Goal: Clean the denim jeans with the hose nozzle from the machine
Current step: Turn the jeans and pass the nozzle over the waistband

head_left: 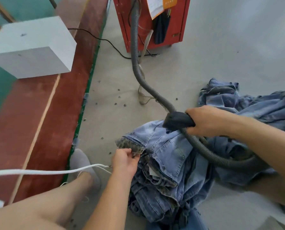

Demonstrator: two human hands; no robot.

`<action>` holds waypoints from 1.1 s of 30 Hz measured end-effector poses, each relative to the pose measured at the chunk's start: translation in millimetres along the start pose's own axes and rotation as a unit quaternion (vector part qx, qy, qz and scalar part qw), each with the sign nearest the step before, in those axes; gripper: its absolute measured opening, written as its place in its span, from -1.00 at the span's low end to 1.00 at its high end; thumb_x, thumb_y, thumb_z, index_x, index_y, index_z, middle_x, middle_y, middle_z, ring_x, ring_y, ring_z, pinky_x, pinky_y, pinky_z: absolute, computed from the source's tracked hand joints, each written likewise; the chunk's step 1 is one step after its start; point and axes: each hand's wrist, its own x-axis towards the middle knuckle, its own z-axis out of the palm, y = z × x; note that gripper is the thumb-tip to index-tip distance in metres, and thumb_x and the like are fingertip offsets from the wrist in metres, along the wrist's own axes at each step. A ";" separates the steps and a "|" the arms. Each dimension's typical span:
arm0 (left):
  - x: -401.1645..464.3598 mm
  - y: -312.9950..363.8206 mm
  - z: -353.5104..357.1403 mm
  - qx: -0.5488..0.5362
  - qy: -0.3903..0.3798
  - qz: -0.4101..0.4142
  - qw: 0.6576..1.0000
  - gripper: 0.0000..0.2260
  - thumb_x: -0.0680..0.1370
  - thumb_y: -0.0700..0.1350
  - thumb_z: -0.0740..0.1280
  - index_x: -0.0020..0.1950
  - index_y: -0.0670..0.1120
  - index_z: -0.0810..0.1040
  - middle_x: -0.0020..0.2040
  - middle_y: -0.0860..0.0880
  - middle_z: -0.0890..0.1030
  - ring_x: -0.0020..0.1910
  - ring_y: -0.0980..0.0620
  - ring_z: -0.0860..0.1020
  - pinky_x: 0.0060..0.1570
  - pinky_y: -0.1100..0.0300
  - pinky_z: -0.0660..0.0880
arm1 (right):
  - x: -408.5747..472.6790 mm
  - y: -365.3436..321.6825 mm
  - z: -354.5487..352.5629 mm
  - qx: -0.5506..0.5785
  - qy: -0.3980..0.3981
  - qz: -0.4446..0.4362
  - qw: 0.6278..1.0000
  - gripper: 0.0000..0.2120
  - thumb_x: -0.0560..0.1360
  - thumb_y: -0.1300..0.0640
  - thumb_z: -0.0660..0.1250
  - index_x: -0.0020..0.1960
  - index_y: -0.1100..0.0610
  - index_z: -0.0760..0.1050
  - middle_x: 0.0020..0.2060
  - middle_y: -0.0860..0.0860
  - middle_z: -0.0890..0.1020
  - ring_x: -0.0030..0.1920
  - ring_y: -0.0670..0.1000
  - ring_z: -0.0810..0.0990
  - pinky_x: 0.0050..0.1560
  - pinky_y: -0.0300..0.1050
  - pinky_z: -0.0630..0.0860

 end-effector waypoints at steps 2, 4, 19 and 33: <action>-3.5 -0.8 7.1 0.003 -0.012 0.001 1.000 -0.65 0.56 -0.47 0.07 0.25 -0.28 0.50 0.04 -0.26 0.61 -0.05 -0.18 0.59 -0.15 -0.01 0.55 | 9.2 -15.0 15.8 0.022 -0.091 -0.014 0.996 -0.81 0.46 -0.03 0.42 -0.01 0.04 0.52 -0.24 -0.02 0.64 -0.24 -0.01 0.62 -0.23 -0.09 0.58; -6.5 -1.6 12.4 0.013 -0.021 0.009 1.000 -0.64 0.57 -0.46 0.08 0.28 -0.27 0.50 0.08 -0.26 0.63 -0.04 -0.18 0.61 -0.19 0.02 0.57 | 16.8 -29.2 33.1 0.087 -0.135 -0.017 0.987 -0.78 0.48 0.01 0.42 0.00 0.15 0.57 -0.23 0.05 0.69 -0.22 0.06 0.67 -0.18 -0.07 0.60; -1.9 -11.6 6.2 0.526 0.151 0.500 0.671 -0.70 0.56 -0.34 0.28 0.28 -0.17 0.55 0.18 -0.15 0.60 0.21 -0.16 0.53 0.27 -0.07 0.48 | -18.0 19.0 -14.4 0.349 0.119 0.167 0.914 -0.77 0.53 0.15 0.44 0.04 0.17 0.40 -0.50 0.10 0.63 -0.59 0.02 0.54 -0.56 -0.14 0.49; 81.2 -111.2 25.2 0.924 -0.194 0.190 0.271 -0.36 0.70 0.21 0.10 0.70 0.04 -0.03 0.70 -0.11 0.00 0.67 -0.12 -0.02 0.63 -0.06 -0.11 | -35.7 41.2 -9.9 0.360 0.130 0.131 0.915 -0.81 0.61 -0.03 0.39 0.09 -0.06 0.38 -0.40 0.08 0.67 -0.46 0.03 0.64 -0.48 -0.20 0.54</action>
